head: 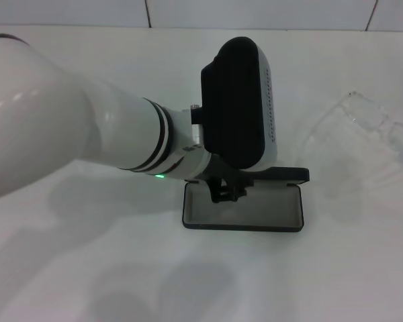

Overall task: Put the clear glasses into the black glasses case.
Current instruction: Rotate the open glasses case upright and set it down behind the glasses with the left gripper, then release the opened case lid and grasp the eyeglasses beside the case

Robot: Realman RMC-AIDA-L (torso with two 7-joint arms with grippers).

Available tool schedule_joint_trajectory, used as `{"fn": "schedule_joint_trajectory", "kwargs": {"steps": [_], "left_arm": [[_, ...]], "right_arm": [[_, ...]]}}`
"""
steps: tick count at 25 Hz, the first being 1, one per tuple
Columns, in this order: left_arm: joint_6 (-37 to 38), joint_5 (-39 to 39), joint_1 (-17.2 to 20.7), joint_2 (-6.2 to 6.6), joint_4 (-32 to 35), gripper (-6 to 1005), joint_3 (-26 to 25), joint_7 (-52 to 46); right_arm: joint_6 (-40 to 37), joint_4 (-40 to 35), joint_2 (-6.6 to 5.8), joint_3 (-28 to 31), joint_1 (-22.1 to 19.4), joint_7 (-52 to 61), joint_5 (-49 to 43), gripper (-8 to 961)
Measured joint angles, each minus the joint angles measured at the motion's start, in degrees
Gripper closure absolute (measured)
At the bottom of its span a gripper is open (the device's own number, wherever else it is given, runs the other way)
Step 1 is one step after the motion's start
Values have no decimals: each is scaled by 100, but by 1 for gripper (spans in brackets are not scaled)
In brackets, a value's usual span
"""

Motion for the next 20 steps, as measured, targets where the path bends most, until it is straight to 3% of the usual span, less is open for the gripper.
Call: {"fn": "schedule_joint_trajectory", "kwargs": {"steps": [7, 12, 16, 20], "left_arm": [[128, -155, 83, 12, 402, 605, 14, 0], [281, -894, 246, 30, 1016, 546, -451, 49], [400, -2465, 506, 34, 1237, 545, -1456, 443], [757, -4524, 827, 40, 857, 546, -2720, 1177]], "right_arm": [[23, -15, -8, -61, -33, 41, -41, 84], [287, -659, -192, -868, 170, 773, -540, 84], [366, -2239, -282, -1857, 391, 2195, -1187, 88], [651, -4508, -133, -2593, 490, 4040, -2311, 97]]}}
